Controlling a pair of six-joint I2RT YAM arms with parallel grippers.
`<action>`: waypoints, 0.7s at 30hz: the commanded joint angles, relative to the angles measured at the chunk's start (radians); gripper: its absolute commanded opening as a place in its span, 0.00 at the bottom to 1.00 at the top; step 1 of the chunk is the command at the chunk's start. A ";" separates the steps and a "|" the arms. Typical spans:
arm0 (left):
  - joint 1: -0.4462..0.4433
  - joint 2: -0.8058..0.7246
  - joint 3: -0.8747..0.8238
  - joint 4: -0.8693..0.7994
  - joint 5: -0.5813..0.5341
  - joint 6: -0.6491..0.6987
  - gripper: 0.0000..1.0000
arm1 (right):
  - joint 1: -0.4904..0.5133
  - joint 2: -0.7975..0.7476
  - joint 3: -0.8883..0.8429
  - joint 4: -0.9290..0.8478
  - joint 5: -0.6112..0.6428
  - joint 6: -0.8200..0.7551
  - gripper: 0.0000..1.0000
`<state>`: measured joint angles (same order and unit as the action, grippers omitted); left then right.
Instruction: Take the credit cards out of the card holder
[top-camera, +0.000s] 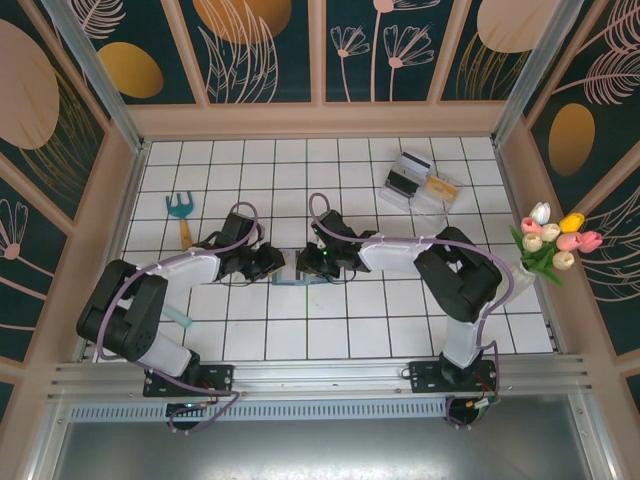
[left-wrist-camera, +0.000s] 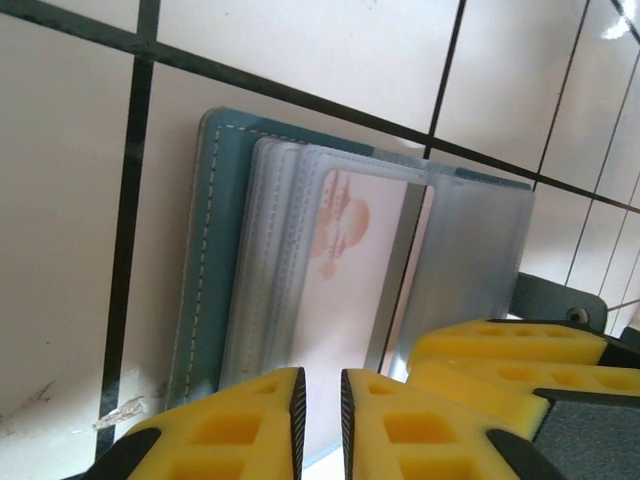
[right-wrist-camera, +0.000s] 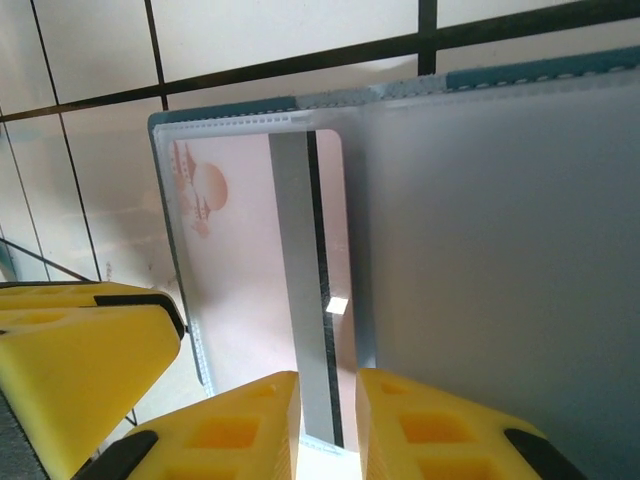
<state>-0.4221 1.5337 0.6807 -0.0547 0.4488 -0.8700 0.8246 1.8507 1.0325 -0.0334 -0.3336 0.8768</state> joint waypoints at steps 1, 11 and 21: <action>-0.004 0.020 0.014 0.017 0.010 0.000 0.18 | 0.002 0.022 0.022 -0.024 0.022 -0.021 0.23; -0.004 0.046 0.031 -0.052 -0.030 0.069 0.16 | 0.000 0.028 0.006 0.010 -0.002 -0.055 0.20; -0.004 0.081 0.034 -0.081 -0.028 0.099 0.15 | -0.007 0.027 -0.026 0.049 -0.023 -0.067 0.19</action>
<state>-0.4221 1.5921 0.6998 -0.0807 0.4374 -0.8070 0.8219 1.8675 1.0298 -0.0154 -0.3428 0.8345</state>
